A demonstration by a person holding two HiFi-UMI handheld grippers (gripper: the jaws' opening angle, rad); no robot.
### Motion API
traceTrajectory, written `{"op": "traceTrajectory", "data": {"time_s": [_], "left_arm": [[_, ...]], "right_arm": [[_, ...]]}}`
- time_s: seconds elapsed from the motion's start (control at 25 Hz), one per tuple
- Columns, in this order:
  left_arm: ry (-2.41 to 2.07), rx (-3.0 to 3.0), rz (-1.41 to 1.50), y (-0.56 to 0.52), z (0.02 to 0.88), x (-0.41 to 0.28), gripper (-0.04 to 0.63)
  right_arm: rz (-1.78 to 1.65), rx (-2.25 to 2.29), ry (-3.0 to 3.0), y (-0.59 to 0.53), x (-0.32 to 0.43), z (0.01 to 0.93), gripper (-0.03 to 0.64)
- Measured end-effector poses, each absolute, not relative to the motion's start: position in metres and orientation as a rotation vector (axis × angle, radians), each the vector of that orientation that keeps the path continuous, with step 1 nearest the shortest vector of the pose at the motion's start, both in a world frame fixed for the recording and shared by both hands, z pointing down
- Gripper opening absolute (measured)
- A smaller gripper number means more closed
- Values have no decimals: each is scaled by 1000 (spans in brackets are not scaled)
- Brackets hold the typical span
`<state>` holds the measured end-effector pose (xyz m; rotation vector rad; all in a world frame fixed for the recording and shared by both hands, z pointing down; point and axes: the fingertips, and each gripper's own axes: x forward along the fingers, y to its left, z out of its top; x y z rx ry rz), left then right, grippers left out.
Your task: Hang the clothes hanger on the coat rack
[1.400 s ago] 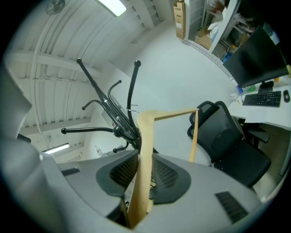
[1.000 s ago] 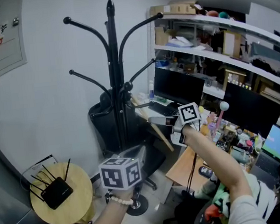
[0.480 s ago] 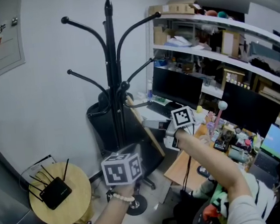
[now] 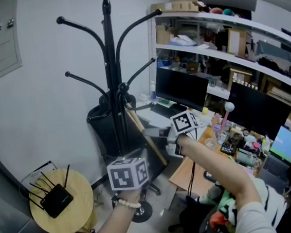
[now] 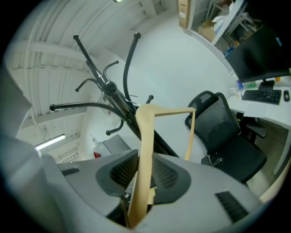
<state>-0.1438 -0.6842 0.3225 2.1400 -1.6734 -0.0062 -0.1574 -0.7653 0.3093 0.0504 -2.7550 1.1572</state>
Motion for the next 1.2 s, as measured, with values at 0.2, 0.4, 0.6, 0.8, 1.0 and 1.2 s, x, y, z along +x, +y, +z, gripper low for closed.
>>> {"op": "traceTrajectory", "data": {"time_s": [0.2,0.4,0.6,0.8,1.0,1.2], "left_arm": [[-1761,2154,58,-687,322,-147,-2],[-1874,2162,127,-687,326,-154,-2],[-1909,2167,144,-685,329,-156,-2],[-1885,2162,135,-683,334,-155,-3],[-1870,2161,133,-679,337,-154,-2],[-1855,2159,116,-679,339,-152,-2]], "right_arm": [[1159,50,-2724,-762,-163,317,112],[1130,59,-2706,-761,-164,324,110],[1107,59,-2685,-760,-164,331,109],[1089,39,-2659,-755,-167,335,109],[1039,80,-2626,-756,-165,345,109],[1025,64,-2617,-753,-168,352,109]]}}
